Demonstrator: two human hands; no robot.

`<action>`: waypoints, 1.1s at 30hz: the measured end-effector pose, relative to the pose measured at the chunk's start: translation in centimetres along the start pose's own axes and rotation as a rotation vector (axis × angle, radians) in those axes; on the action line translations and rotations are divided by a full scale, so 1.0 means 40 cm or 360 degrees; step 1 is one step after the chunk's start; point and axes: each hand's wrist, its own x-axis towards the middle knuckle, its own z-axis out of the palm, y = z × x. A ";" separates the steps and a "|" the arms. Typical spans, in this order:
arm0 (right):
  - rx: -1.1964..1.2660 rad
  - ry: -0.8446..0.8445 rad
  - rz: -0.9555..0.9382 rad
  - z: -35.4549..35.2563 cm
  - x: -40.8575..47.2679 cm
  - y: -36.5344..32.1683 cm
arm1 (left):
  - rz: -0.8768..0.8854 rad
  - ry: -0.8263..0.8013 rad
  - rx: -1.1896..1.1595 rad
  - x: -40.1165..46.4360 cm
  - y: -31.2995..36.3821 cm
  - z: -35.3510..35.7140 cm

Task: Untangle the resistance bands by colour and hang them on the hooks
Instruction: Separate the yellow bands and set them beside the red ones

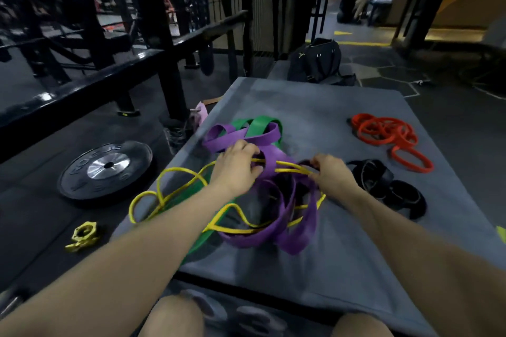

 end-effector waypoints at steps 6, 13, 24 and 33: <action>-0.0090 -0.0122 0.0002 0.037 0.023 0.034 | 0.0167 0.0057 0.0091 0.037 0.035 0.065; 0.0085 0.0044 -0.0193 -0.055 0.032 0.023 | 0.0012 0.0115 0.0055 0.051 0.035 0.041; 0.0325 0.0388 -0.0622 -0.365 -0.047 -0.168 | 0.0203 0.0125 -0.0729 0.085 0.206 -0.092; 0.0990 0.0613 -0.0554 -0.527 -0.060 -0.267 | -0.0031 -0.0072 -0.1738 0.025 0.245 -0.200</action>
